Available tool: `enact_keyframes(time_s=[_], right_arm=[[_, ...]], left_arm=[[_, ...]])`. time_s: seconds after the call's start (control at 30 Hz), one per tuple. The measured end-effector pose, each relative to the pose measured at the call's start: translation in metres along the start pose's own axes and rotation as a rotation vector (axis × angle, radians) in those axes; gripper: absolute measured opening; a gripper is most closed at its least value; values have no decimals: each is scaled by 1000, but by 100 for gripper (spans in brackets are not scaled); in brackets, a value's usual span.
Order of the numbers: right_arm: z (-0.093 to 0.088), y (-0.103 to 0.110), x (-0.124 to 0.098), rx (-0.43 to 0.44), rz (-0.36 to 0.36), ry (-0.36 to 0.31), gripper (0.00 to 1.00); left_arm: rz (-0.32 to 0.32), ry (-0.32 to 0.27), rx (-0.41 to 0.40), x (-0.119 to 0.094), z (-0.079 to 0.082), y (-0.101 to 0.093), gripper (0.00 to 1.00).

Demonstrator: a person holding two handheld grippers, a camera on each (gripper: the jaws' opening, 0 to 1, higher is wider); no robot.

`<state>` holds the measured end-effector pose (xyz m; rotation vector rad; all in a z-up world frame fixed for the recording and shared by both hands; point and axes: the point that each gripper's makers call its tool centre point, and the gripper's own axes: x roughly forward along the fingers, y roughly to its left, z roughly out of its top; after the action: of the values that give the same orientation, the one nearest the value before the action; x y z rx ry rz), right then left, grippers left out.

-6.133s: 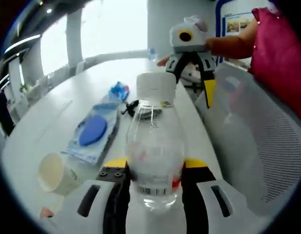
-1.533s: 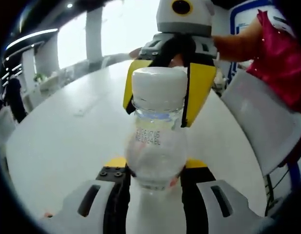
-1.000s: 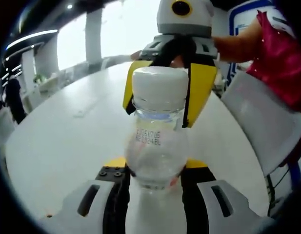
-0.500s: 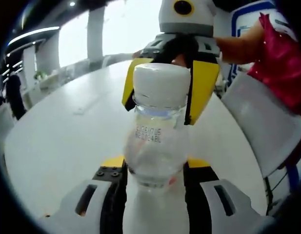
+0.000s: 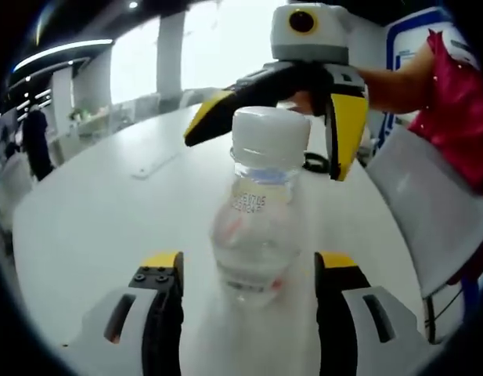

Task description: Arrange the tabletop items into an orderly group along one side of the table until the central work area is clear of visible clutter.

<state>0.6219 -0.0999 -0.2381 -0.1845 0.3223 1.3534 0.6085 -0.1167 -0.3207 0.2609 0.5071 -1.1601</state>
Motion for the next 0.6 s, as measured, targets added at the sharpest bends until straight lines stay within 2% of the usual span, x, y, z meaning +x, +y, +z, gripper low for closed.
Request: enact_keyframes(time_s=[0.2, 0.6], right_arm=[[1, -2, -5, 6, -15, -13, 56], [7, 4, -15, -2, -24, -37, 59]], left_arm=[[37, -29, -24, -12, 1, -1, 67], [83, -73, -43, -26, 11, -8, 69]])
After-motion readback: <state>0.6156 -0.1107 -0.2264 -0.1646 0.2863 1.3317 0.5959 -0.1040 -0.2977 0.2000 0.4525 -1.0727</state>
